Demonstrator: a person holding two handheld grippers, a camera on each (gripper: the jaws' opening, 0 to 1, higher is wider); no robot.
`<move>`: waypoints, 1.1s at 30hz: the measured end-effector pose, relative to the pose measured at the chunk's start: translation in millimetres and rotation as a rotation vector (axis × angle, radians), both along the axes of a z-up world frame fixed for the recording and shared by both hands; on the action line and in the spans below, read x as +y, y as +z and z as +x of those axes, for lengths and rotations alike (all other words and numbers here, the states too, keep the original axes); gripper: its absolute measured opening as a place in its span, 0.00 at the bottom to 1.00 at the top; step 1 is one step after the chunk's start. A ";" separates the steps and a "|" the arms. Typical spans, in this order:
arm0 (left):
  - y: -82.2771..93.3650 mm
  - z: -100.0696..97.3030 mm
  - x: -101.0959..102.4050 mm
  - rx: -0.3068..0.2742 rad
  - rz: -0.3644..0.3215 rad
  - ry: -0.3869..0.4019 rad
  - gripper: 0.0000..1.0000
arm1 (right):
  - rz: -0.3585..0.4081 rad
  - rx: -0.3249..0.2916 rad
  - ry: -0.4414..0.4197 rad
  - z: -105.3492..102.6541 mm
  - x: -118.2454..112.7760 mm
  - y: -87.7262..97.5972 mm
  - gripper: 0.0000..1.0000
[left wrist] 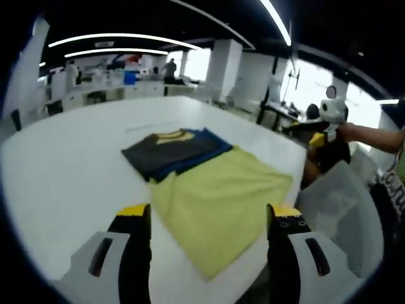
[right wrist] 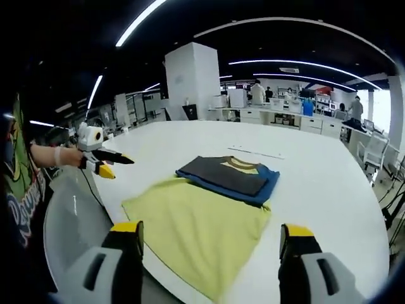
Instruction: Fold the garment on the visible template until the final outline fits inside the template.
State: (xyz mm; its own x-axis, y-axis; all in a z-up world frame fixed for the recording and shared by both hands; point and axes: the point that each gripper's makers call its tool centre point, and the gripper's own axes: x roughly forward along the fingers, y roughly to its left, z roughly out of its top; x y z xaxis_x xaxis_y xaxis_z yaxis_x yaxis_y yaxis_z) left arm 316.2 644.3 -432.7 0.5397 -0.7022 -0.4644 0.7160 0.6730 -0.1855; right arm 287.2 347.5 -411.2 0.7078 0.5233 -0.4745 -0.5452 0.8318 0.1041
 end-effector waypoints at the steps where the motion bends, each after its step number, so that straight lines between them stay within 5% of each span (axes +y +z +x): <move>1: -2.0 0.6 1.0 -0.001 0.002 0.001 0.71 | 0.002 0.001 0.001 -0.8 0.4 -1.2 0.89; 10: -49.2 -20.4 24.6 0.086 0.122 -0.039 0.60 | -0.061 0.090 0.017 -15.5 -9.3 -36.8 0.82; 12: -59.7 -29.3 28.4 0.148 0.154 -0.060 0.55 | -0.087 0.116 0.012 -19.2 -14.2 -47.3 0.81; 16: -78.5 -27.4 34.0 0.181 0.152 -0.025 0.54 | -0.098 0.163 -0.004 -26.5 -24.3 -66.9 0.75; 20: -79.0 -30.5 35.8 0.247 0.125 0.028 0.42 | -0.108 0.241 -0.047 -35.8 -33.6 -89.8 0.73; 27: -88.4 -25.2 40.7 0.316 0.111 0.090 0.33 | -0.059 0.307 -0.143 -37.2 -39.5 -108.9 0.41; 33: -94.4 -30.7 37.9 0.375 0.104 0.096 0.26 | -0.013 0.346 -0.187 -33.6 -36.1 -119.8 0.26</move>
